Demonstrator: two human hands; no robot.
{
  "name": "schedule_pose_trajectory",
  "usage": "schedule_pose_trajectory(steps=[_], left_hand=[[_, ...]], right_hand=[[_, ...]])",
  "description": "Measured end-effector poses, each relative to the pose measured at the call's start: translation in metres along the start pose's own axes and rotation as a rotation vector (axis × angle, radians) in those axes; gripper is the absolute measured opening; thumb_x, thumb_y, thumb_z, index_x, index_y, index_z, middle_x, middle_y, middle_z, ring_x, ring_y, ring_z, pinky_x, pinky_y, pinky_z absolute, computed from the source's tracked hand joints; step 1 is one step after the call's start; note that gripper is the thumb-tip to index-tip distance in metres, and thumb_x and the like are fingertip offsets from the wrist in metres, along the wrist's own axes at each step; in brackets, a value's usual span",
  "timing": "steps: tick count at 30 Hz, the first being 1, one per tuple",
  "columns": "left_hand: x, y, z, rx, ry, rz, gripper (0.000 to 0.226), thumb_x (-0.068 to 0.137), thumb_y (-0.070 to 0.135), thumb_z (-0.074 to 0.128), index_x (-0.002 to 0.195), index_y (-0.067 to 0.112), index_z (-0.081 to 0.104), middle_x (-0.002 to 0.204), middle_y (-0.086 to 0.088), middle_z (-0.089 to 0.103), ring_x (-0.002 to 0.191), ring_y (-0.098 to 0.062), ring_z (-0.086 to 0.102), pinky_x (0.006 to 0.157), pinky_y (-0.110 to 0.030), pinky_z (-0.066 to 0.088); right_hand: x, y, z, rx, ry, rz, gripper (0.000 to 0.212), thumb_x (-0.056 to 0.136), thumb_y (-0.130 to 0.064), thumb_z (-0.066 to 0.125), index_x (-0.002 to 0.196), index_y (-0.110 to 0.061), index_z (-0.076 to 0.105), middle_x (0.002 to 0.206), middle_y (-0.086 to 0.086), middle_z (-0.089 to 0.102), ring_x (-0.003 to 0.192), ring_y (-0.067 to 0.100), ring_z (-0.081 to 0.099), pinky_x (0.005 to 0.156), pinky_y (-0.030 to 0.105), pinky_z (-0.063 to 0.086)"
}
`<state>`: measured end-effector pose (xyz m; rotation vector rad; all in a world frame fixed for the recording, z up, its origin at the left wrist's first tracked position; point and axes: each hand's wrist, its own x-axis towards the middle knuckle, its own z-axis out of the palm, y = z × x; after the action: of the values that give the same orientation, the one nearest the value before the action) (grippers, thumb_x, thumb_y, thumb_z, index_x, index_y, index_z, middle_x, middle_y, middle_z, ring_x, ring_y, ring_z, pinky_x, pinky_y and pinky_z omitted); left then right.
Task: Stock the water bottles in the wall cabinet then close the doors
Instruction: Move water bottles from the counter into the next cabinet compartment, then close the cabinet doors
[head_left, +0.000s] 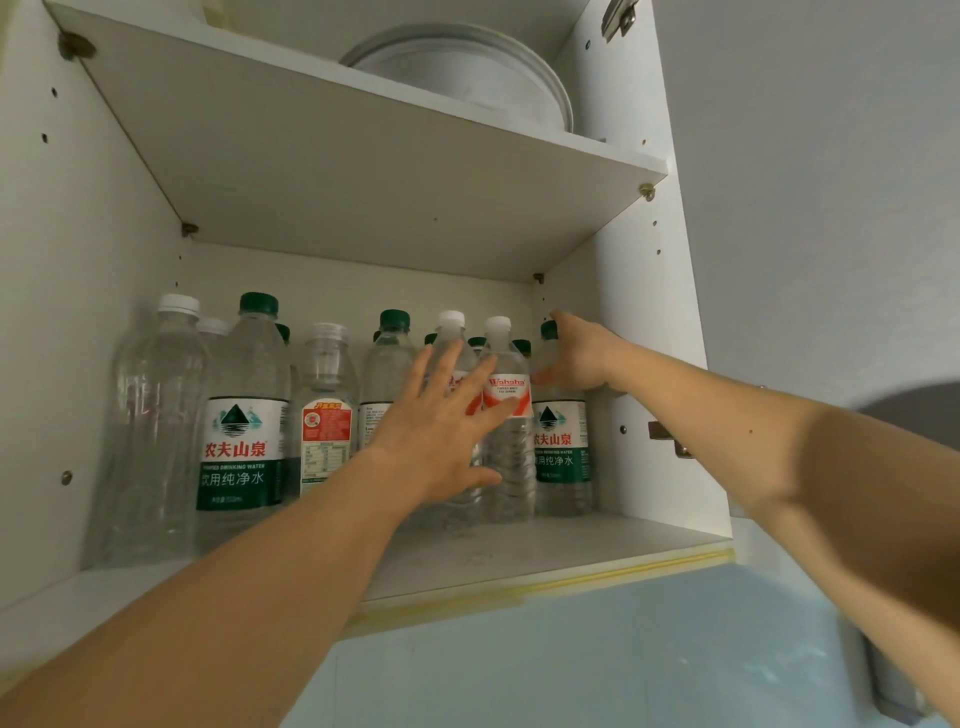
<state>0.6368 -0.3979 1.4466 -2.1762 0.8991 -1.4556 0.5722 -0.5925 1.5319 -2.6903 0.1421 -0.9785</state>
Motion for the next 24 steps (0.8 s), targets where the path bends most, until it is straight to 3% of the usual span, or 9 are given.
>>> schedule_pose_trajectory(steps=[7, 11, 18, 24], left_hand=[[0.002, 0.006, 0.003, -0.008, -0.006, -0.01, 0.093, 0.082, 0.088, 0.031, 0.154, 0.049, -0.013, 0.164, -0.012, -0.027, 0.141, -0.046, -0.04, 0.107, -0.061, -0.032], [0.001, 0.006, 0.003, -0.026, -0.009, -0.013, 0.092, 0.082, 0.088, 0.03, 0.154, 0.05, -0.013, 0.164, -0.012, -0.027, 0.14, -0.045, -0.042, 0.107, -0.061, -0.032], [0.001, 0.005, 0.003, -0.037, -0.004, -0.005, 0.092, 0.083, 0.087, 0.032, 0.154, 0.049, -0.013, 0.165, -0.009, -0.026, 0.142, -0.042, -0.041, 0.109, -0.06, -0.029], [-0.002, 0.003, 0.002, -0.036, 0.024, -0.011, 0.087, 0.086, 0.084, 0.031, 0.154, 0.048, -0.011, 0.167, -0.007, -0.02, 0.146, -0.039, -0.035, 0.111, -0.057, -0.028]], right_hand=[[-0.004, 0.006, -0.002, 0.042, 0.014, -0.061, 0.111, 0.083, -0.035, 0.083, 0.161, -0.012, 0.008, 0.161, 0.01, 0.036, 0.141, 0.032, 0.043, 0.105, 0.035, 0.041], [-0.003, 0.008, -0.003, 0.093, 0.021, -0.087, 0.105, 0.082, -0.03, 0.085, 0.16, -0.012, 0.017, 0.158, 0.008, 0.04, 0.136, 0.031, 0.047, 0.102, 0.035, 0.044], [-0.001, 0.019, 0.004, 0.163, 0.045, -0.113, 0.11, 0.081, -0.03, 0.085, 0.162, -0.018, 0.012, 0.156, 0.008, 0.043, 0.133, 0.032, 0.05, 0.108, 0.042, 0.046], [-0.003, 0.019, 0.007, 0.09, 0.087, -0.12, 0.109, 0.082, -0.037, 0.083, 0.162, -0.017, 0.011, 0.154, 0.011, 0.046, 0.131, 0.033, 0.053, 0.1, 0.037, 0.047]])
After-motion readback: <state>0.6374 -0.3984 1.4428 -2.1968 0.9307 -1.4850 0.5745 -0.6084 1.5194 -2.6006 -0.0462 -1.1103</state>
